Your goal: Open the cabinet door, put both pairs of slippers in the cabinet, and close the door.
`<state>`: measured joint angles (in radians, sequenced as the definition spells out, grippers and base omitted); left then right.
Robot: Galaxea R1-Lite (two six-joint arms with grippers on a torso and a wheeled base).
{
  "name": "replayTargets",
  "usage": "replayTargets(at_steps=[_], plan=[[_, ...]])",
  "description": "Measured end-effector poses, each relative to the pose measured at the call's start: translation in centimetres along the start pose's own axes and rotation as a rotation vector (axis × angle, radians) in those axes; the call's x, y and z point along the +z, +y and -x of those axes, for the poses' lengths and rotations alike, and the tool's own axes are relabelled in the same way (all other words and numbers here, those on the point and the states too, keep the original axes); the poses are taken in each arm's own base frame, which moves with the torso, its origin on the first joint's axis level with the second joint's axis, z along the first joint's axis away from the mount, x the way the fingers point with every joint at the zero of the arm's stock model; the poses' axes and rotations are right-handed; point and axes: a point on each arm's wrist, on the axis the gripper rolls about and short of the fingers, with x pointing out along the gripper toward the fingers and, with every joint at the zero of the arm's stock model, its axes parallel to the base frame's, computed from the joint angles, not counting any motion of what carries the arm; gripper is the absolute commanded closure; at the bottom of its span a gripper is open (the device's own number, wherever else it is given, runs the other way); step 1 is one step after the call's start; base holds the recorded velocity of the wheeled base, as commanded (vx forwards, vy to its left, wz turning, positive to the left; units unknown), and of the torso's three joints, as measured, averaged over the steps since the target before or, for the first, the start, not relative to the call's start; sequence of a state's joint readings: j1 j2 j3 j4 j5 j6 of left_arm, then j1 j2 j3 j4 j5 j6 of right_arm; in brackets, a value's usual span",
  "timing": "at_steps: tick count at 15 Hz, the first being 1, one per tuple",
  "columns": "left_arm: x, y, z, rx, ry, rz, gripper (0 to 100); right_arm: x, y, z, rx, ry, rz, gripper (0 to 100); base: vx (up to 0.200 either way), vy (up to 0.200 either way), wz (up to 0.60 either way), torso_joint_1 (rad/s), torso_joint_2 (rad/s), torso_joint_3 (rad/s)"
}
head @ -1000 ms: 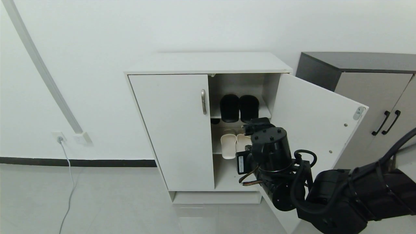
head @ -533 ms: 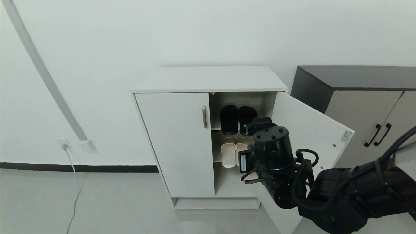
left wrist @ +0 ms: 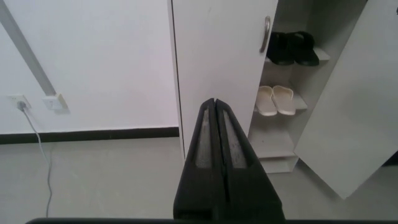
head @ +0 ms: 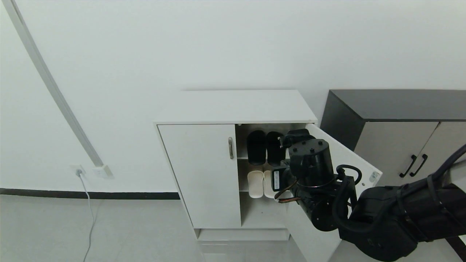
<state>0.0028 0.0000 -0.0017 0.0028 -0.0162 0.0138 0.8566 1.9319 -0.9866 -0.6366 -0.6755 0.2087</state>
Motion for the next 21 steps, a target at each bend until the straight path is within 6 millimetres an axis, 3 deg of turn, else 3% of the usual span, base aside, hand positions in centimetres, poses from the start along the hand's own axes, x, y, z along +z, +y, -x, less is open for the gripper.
replayTargets(at_steps=[12, 21], plan=[[0.00, 0.00, 0.00, 0.001, 0.000, 0.003, 100, 0.06, -0.62, 0.36, -0.005, 0.002, 0.003, 100, 0.000, 0.000, 0.00, 0.223, -0.50, -0.280], [0.00, 0.00, 0.00, 0.001, 0.000, 0.002, 100, -0.14, -0.69, 0.40, -0.004, 0.003, 0.007, 100, 0.000, 0.000, -0.07, 0.013, -0.03, -0.011]])
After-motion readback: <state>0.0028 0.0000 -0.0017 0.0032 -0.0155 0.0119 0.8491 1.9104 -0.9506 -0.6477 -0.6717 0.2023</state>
